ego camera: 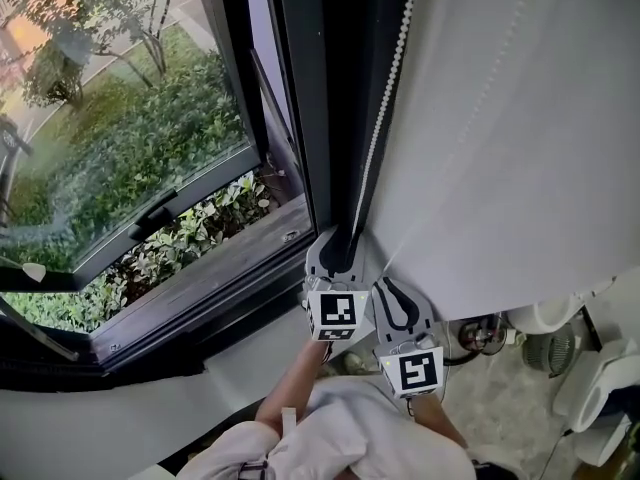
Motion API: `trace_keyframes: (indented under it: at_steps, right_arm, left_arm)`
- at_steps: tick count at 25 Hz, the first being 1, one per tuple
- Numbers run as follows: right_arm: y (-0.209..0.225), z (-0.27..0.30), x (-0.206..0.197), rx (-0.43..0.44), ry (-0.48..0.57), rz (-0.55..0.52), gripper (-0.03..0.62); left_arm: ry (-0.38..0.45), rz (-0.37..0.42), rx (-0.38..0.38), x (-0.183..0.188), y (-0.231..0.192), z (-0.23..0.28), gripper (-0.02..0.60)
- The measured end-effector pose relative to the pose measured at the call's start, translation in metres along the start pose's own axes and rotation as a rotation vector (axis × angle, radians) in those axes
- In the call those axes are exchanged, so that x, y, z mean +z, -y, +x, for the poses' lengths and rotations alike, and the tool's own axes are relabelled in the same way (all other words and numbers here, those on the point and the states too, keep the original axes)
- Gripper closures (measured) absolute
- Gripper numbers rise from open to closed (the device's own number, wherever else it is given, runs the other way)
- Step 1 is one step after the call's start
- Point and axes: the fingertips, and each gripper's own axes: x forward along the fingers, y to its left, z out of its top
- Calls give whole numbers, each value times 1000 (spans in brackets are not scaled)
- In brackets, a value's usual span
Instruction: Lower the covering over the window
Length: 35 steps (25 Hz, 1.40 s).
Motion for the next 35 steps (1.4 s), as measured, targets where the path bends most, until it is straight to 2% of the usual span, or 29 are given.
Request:
trace_keyframes:
  at_steps: [4, 11, 24, 35]
  right_arm:
    - [-2, -4, -1, 0, 1, 1, 543]
    - [-8, -9, 3, 13, 7, 3, 546]
    - [-24, -5, 28, 119, 3, -56, 539]
    - [-38, 9, 83, 235, 109, -66, 505]
  left_arm:
    - [11, -35, -41, 1, 1, -5, 480]
    - [10, -45, -98, 1, 5, -16, 568]
    - [14, -105, -166, -4, 5, -64, 569]
    - [0, -146, -187, -16, 16, -91, 569]
